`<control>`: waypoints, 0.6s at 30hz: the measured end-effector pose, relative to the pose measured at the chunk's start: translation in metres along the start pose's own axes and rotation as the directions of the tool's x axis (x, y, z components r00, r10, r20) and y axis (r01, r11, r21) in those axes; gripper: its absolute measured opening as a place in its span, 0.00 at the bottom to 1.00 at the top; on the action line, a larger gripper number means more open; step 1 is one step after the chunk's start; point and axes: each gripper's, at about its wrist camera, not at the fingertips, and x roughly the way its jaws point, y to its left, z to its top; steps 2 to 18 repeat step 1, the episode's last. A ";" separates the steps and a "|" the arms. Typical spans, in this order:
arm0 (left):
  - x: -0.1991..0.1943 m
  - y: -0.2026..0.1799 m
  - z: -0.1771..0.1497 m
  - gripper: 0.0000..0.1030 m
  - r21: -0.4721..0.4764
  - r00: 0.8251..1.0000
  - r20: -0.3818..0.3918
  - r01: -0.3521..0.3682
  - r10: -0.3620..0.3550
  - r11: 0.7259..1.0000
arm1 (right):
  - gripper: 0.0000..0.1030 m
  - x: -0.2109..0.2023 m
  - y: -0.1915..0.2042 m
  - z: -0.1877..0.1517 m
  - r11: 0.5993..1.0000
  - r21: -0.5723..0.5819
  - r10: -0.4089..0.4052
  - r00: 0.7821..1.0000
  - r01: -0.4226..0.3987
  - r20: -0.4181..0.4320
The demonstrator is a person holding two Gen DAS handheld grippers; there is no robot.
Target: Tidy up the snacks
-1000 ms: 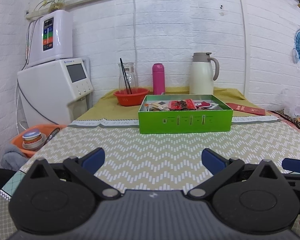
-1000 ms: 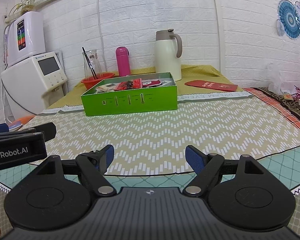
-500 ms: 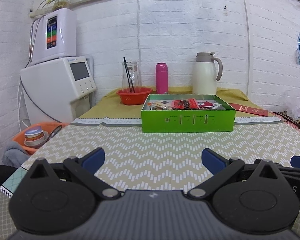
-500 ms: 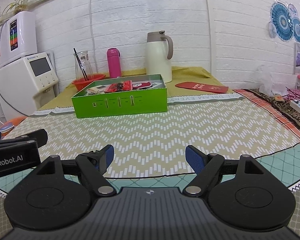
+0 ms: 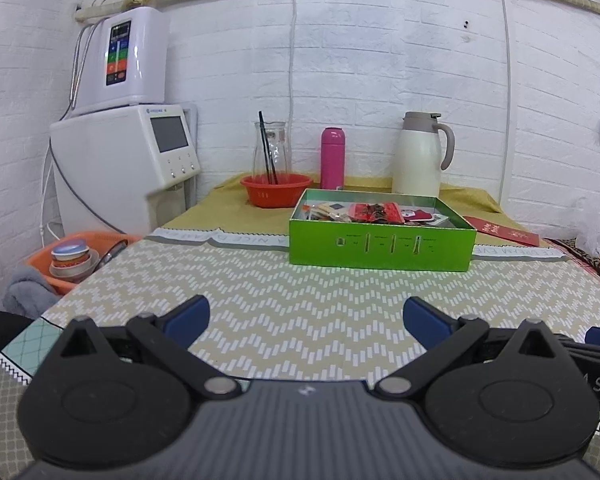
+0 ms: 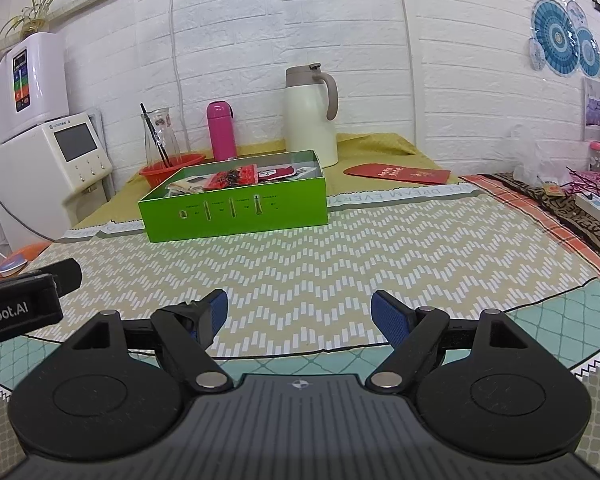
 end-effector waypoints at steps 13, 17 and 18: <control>-0.001 -0.001 -0.001 1.00 0.004 1.000 0.001 -0.003 0.003 1.000 | 1.00 0.000 0.000 0.000 1.000 0.001 -0.001 1.000 0.001 0.001; -0.001 -0.001 -0.001 1.00 0.004 1.000 0.001 -0.003 0.003 1.000 | 1.00 0.000 0.000 0.000 1.000 0.001 -0.001 1.000 0.001 0.001; -0.001 -0.001 -0.001 1.00 0.004 1.000 0.001 -0.003 0.003 1.000 | 1.00 0.000 0.000 0.000 1.000 0.001 -0.001 1.000 0.001 0.001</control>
